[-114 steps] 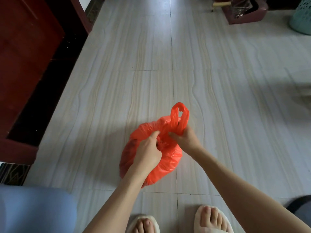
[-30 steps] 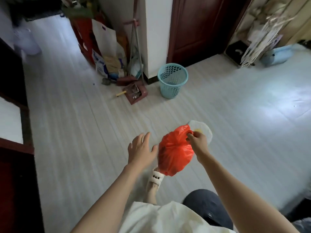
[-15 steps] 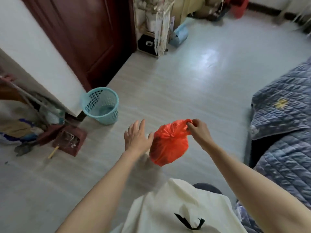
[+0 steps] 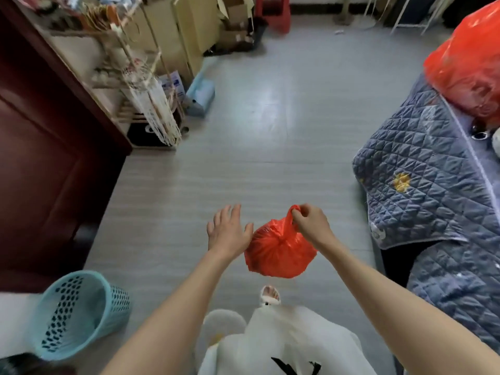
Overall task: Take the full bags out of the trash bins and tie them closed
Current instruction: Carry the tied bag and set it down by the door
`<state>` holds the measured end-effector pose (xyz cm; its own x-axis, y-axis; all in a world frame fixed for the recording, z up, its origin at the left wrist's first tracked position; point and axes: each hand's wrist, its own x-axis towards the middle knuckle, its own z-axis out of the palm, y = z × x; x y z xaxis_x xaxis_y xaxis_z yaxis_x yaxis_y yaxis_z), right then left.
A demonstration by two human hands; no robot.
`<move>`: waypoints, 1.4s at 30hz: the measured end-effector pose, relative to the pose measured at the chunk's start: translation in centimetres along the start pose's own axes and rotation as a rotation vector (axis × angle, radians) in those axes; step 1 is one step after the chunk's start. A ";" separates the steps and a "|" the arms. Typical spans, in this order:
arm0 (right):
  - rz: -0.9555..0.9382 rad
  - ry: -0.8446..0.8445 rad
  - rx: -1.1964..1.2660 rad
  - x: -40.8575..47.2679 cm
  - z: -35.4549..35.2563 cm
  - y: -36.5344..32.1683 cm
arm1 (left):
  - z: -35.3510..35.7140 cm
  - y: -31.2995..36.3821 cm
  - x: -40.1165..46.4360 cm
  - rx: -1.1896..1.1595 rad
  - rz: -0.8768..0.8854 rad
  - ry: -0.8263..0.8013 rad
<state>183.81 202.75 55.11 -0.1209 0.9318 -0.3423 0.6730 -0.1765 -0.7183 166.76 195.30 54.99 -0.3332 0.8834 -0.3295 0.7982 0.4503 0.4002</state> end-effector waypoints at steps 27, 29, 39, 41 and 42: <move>0.224 0.390 0.032 62.7 -25.2 -13.4 | -12.9 33.5 67.6 0.192 0.459 -0.012; 0.218 0.412 0.040 66.9 -27.4 -13.5 | -12.5 37.0 71.5 0.206 0.499 -0.036; 0.248 0.446 0.147 93.3 -43.8 -11.2 | -9.2 60.9 94.9 0.320 0.581 -0.104; 0.257 0.476 0.165 98.5 -48.4 -10.6 | -9.0 66.9 99.4 0.297 0.620 -0.101; 0.256 0.480 0.170 99.8 -49.7 -10.5 | -9.2 68.5 100.5 0.274 0.620 -0.092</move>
<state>200.91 313.40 58.61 0.4025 0.8853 -0.2327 0.5057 -0.4269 -0.7497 183.35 316.16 57.11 0.2611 0.9474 -0.1850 0.9300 -0.1955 0.3112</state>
